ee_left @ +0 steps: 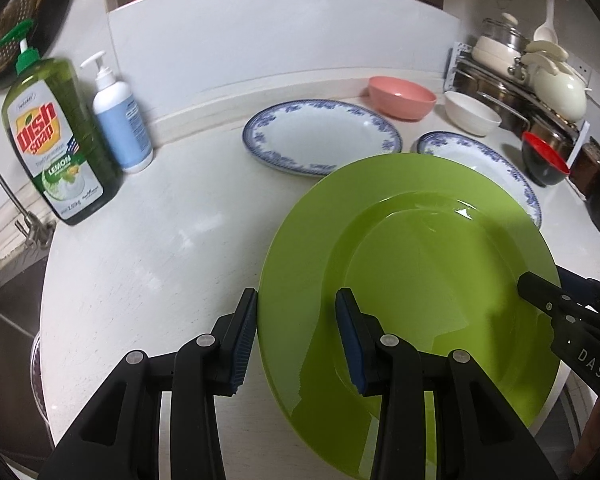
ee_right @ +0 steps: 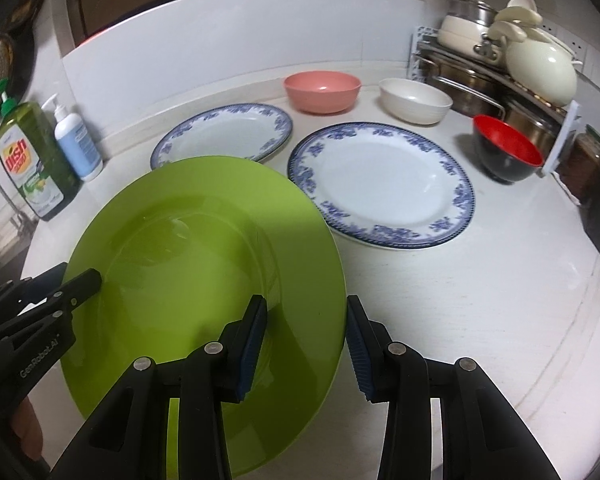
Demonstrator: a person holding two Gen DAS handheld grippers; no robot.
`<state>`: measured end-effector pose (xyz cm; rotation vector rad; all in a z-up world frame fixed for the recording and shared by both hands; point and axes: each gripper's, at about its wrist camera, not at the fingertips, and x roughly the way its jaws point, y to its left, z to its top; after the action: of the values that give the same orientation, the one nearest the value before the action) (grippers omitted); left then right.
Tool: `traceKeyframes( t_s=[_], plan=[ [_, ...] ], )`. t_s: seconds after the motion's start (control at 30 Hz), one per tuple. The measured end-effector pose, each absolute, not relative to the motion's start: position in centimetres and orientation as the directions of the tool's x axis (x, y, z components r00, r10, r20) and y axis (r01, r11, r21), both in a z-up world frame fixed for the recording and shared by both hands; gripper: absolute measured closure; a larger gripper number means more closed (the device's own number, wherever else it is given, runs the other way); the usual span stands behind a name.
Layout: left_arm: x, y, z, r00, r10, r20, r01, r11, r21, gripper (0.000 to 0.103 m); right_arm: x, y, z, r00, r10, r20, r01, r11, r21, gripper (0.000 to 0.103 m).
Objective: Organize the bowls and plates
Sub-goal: 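Lift and carry the green plate with both grippers toward the dish soap bottle, then lower the green plate onto the counter and open both grippers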
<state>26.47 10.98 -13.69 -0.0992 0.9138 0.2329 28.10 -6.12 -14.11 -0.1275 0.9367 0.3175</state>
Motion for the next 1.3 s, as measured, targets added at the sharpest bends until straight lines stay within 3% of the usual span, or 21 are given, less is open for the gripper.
traceKeyframes(
  t_s=[1.3],
  plan=[
    [25.9, 14.5, -17.5, 0.487, 0.188, -0.853, -0.323, 0.946, 0.024, 0.064, 29.0, -2.4, -18.3, 0.438, 0.241, -0.866, -0.381, 0.922, 0.065, 0.062]
  ],
)
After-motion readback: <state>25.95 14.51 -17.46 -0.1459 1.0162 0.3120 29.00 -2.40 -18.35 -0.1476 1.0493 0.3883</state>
